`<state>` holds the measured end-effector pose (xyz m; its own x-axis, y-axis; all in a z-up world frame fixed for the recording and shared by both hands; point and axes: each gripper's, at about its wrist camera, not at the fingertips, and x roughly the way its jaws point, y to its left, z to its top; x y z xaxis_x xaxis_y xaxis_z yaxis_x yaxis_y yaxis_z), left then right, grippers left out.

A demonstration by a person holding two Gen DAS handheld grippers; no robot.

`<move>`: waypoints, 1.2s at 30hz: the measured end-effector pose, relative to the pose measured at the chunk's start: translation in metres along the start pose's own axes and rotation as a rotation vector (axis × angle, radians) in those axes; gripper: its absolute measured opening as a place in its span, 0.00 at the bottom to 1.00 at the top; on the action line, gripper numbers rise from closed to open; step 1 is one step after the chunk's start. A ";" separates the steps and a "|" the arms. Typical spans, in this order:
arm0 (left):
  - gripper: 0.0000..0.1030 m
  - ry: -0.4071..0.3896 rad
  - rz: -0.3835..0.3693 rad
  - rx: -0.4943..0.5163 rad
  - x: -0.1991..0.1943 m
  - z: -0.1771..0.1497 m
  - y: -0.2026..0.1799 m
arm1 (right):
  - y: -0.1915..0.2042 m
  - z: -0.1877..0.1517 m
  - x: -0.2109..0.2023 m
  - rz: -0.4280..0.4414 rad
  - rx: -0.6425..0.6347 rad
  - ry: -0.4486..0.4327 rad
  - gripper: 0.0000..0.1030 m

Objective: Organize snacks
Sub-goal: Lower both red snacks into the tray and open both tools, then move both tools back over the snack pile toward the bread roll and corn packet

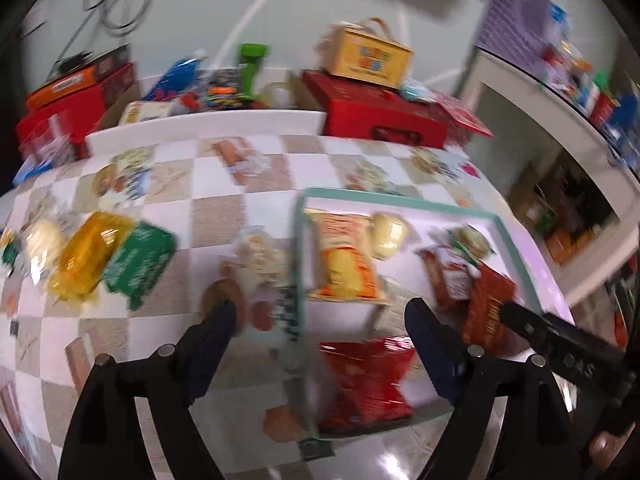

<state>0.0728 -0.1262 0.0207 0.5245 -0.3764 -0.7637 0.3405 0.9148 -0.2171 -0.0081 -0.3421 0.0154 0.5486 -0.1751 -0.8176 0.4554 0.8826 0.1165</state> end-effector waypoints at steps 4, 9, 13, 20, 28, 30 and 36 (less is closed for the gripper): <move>0.85 0.010 0.089 -0.073 0.005 0.000 0.028 | 0.008 -0.002 0.005 0.007 -0.026 0.013 0.94; 0.89 0.001 0.153 -0.094 0.007 -0.003 0.047 | 0.021 -0.004 0.007 0.020 -0.061 0.012 1.00; 1.00 -0.020 0.257 -0.101 0.008 -0.005 0.059 | 0.030 -0.005 0.008 0.034 -0.083 -0.003 1.00; 1.00 -0.021 0.270 -0.097 0.009 -0.007 0.066 | 0.033 -0.004 0.004 0.051 -0.080 -0.060 1.00; 1.00 -0.062 0.260 -0.048 0.006 -0.006 0.060 | 0.041 -0.003 0.001 0.092 -0.062 -0.127 1.00; 1.00 -0.081 0.259 -0.034 0.004 -0.006 0.059 | 0.044 -0.003 0.002 0.119 -0.052 -0.135 1.00; 1.00 -0.146 0.242 -0.022 -0.007 -0.002 0.066 | 0.058 -0.004 0.004 0.110 -0.075 -0.143 1.00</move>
<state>0.0899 -0.0627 0.0108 0.6961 -0.1624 -0.6994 0.1756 0.9830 -0.0534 0.0181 -0.2898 0.0167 0.6885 -0.1315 -0.7132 0.3369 0.9289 0.1539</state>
